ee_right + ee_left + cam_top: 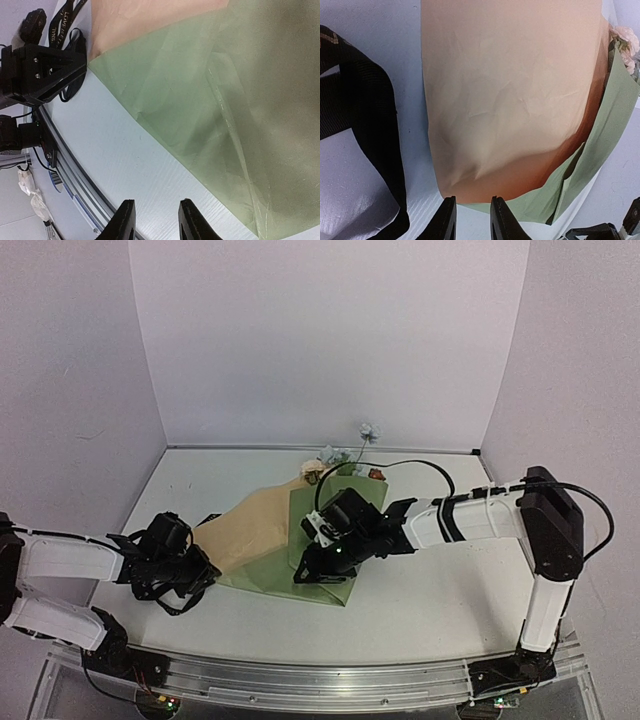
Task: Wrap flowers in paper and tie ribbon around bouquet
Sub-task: Pick up the two-thirds-folded wrapping paper from the center of the board.
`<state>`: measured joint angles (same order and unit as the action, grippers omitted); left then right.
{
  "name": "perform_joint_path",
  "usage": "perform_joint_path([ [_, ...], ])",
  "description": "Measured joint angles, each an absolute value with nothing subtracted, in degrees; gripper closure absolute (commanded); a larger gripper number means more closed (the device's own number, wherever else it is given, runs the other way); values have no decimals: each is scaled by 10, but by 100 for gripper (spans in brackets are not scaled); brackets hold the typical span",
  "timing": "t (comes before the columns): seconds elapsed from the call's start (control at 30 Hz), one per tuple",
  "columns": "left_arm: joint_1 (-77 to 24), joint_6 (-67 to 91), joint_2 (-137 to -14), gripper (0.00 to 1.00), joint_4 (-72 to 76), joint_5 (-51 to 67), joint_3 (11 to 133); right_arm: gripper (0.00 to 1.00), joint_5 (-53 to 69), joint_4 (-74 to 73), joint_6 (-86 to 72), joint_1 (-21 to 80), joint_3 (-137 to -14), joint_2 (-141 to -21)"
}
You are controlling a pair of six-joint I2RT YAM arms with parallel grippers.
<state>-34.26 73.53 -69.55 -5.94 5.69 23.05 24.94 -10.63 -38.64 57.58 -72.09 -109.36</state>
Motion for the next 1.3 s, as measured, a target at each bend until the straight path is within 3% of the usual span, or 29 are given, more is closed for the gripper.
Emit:
perform_joint_path([
  [0.4,-343,746,-697,70,-74,37,228,69,242,-128,-368,577,-738,-1113],
  [0.57,-343,745,-719,77,-56,37,227,69,238,-135,-363,578,-745,-1119],
  [0.83,-343,732,-740,99,-39,34,227,69,233,-140,-358,578,-759,-1132],
  [1.3,-343,672,-700,100,-40,26,229,77,234,-146,-395,591,-800,-1163],
])
